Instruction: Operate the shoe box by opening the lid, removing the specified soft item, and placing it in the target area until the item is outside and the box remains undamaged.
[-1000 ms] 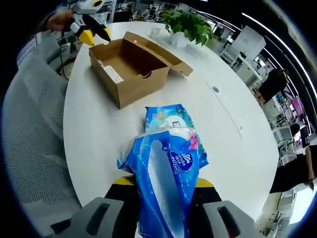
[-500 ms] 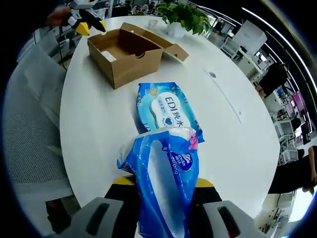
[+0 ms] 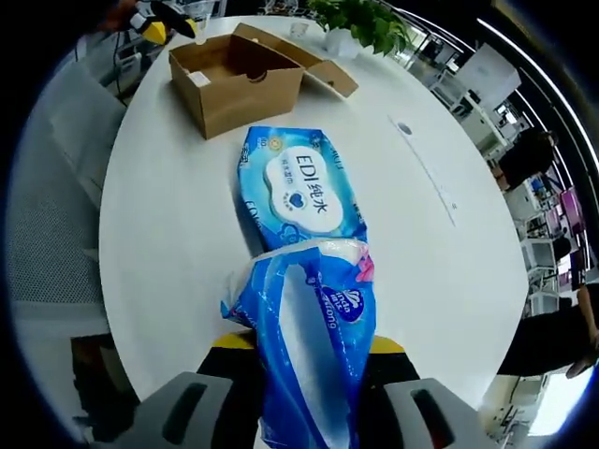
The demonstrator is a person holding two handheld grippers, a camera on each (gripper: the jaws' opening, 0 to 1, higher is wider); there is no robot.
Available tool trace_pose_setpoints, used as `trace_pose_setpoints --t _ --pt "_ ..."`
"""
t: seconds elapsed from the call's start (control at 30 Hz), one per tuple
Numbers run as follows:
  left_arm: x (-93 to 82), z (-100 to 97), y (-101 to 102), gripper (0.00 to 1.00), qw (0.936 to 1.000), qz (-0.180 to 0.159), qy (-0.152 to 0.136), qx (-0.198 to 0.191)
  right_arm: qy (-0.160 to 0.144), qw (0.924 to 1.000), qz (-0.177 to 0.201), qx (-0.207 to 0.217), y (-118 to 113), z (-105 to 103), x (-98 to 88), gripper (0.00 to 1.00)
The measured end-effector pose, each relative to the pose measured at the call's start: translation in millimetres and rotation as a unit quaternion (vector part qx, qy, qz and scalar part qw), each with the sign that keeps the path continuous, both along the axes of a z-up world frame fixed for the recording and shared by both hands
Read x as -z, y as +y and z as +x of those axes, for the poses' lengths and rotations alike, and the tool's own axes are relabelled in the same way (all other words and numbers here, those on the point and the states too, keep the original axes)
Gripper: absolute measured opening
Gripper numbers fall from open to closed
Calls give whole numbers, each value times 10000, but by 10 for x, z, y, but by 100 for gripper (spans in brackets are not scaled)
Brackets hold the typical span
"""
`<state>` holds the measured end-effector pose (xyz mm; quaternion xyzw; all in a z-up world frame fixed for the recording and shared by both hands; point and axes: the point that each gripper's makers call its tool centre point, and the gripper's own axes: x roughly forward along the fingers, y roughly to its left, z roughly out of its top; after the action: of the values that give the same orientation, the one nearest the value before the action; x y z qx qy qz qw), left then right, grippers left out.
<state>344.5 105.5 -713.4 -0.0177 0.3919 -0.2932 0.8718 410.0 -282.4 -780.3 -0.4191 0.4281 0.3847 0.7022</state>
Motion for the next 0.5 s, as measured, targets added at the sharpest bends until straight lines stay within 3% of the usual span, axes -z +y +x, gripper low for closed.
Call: trace_pose_setpoints --t 0.5 --pt "-22 -100 110 47 9995 72 54 -300 175 9995 -240 -138 -145 314 272 36"
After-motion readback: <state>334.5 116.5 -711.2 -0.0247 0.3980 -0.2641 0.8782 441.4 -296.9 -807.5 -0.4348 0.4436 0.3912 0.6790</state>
